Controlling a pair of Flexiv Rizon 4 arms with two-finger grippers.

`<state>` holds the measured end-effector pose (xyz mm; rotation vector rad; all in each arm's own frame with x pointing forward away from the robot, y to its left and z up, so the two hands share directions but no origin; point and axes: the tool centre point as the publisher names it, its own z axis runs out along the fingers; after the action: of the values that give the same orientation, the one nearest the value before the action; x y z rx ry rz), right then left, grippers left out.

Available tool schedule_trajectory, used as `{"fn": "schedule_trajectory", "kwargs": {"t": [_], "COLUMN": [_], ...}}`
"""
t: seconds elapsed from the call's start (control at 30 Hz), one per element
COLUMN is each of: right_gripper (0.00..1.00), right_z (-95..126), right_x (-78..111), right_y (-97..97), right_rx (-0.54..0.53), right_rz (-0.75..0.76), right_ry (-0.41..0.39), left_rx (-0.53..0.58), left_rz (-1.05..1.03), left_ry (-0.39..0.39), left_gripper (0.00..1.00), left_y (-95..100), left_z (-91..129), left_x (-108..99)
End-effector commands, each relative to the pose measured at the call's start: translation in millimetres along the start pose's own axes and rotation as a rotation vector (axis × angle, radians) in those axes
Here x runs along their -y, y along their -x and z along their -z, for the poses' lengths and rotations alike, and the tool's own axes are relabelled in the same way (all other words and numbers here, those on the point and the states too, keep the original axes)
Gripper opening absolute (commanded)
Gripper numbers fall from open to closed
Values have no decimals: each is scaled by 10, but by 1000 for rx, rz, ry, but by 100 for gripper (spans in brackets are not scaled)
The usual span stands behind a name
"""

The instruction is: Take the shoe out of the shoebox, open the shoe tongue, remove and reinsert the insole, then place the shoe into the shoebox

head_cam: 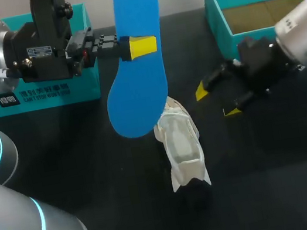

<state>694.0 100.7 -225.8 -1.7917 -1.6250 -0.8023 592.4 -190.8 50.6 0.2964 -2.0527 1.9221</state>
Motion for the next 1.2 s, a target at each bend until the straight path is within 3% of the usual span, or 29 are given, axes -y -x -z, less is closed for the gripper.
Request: {"fn": "schedule_trajectory", "kwargs": {"t": [0.03,0.37,0.57,0.63,0.87,1.07,1.2], "right_gripper": [100,100,100,100,100,100,100], "right_z": [-10,-10,0,44,144,189,206], "right_x": [-69,-69,-191,-221,-275,-338,-386], "right_y": [36,36,-43,-75,-173,-290,-366], "right_rx": [-174,-174,-280,-319,-424,-460,-492], "right_rz": [-23,-23,-58,-74,-92,-97,-96], "right_ry": [-2,-2,-24,-25,-37,-45,-49], "left_rx": [-1,-1,21,18,53,62,104], "left_rz": [0,0,-163,-221,-563,-934,-1223], "left_ry": [2,2,13,-22,-82,-64,72], "left_gripper": [0,0,0,0,0,0,0], "left_y": [5,5,157,230,410,458,560], "left_z": [-4,-4,25,53,161,206,187], "left_x": [9,9,7,-6,-78,-127,-273]}}
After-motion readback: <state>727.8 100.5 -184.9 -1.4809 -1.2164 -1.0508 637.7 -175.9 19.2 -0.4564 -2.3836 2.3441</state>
